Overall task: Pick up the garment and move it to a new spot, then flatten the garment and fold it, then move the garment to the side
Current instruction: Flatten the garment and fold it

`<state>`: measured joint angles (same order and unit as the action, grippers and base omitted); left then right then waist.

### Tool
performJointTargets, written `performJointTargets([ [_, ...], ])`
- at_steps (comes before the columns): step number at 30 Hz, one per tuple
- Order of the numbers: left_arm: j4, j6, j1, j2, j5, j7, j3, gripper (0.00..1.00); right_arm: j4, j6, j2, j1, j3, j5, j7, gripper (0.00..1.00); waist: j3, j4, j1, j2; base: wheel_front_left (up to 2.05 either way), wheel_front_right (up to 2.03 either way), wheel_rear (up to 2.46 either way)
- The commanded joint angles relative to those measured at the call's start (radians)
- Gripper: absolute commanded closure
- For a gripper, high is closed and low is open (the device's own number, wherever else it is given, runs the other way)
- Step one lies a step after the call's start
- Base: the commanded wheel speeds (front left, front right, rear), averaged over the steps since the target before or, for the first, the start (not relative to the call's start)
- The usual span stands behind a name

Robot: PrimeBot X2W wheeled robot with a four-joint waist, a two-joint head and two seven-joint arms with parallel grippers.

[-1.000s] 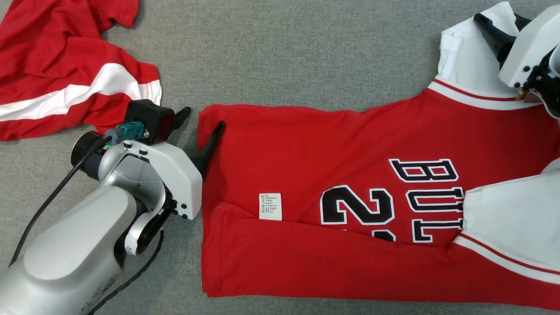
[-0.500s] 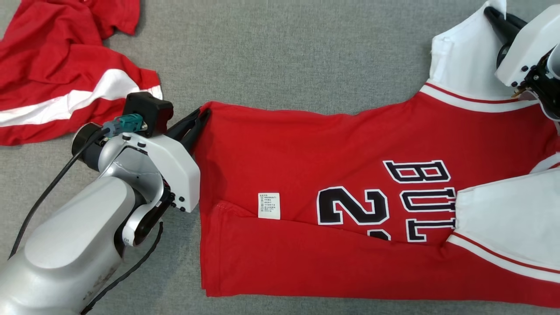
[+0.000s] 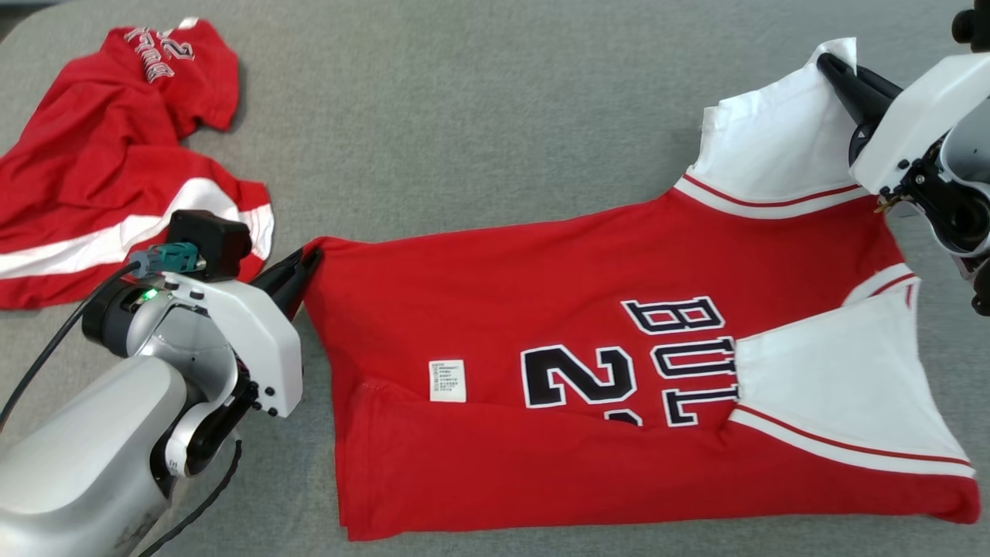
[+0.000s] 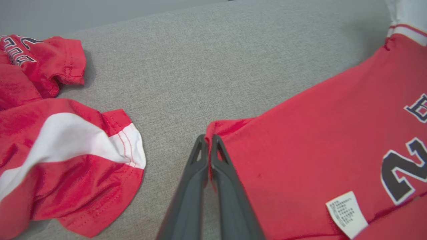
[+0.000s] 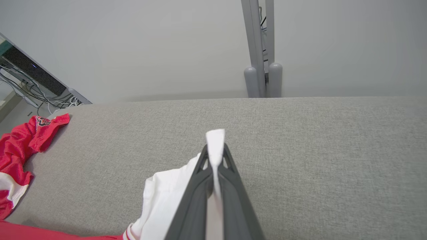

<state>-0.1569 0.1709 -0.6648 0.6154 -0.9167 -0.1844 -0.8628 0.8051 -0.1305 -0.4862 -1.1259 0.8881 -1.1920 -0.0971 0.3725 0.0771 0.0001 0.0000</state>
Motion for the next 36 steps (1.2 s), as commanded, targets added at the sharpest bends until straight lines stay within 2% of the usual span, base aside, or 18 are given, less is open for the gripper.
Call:
performJointTargets([
  [1, 0.001, 0.005, 0.010, 0.012, -0.005, -0.001, 0.003, 1.00, -0.012, -0.001, -0.016, 0.016, 0.005, -0.015, 0.015, 1.00, -0.030, -0.027, -0.0001, 0.0000, 0.00, 0.00, 0.00],
  [11, 0.030, 0.032, 0.071, 0.066, -0.018, -0.022, -0.004, 1.00, -0.076, -0.001, -0.069, 0.100, 0.069, -0.089, 0.045, 1.00, -0.097, -0.078, -0.0001, 0.0000, 0.00, 0.00, 0.00],
  [17, 0.066, 0.029, 0.098, 0.096, -0.028, -0.068, -0.027, 1.00, -0.127, -0.001, -0.097, 0.148, 0.105, -0.143, 0.012, 1.00, -0.137, -0.095, -0.0001, 0.0000, 0.00, 0.00, 0.00],
  [21, 0.084, 0.010, 0.120, 0.133, -0.057, -0.137, -0.049, 1.00, -0.168, -0.001, -0.114, 0.174, 0.137, -0.174, -0.041, 1.00, -0.167, -0.111, -0.0001, 0.0000, 0.00, 0.00, 0.00],
  [26, 0.089, -0.038, 0.148, 0.165, -0.150, -0.203, -0.039, 1.00, -0.227, -0.001, -0.134, 0.197, 0.174, -0.215, -0.131, 1.00, -0.198, -0.135, -0.0001, 0.0000, 0.00, 0.00, 0.00],
  [36, 0.097, -0.098, 0.178, 0.184, -0.255, -0.319, -0.059, 1.00, -0.263, -0.001, -0.153, 0.221, 0.220, -0.271, -0.274, 1.00, -0.223, -0.164, -0.0001, 0.0000, 0.00, 0.00, 0.00],
])
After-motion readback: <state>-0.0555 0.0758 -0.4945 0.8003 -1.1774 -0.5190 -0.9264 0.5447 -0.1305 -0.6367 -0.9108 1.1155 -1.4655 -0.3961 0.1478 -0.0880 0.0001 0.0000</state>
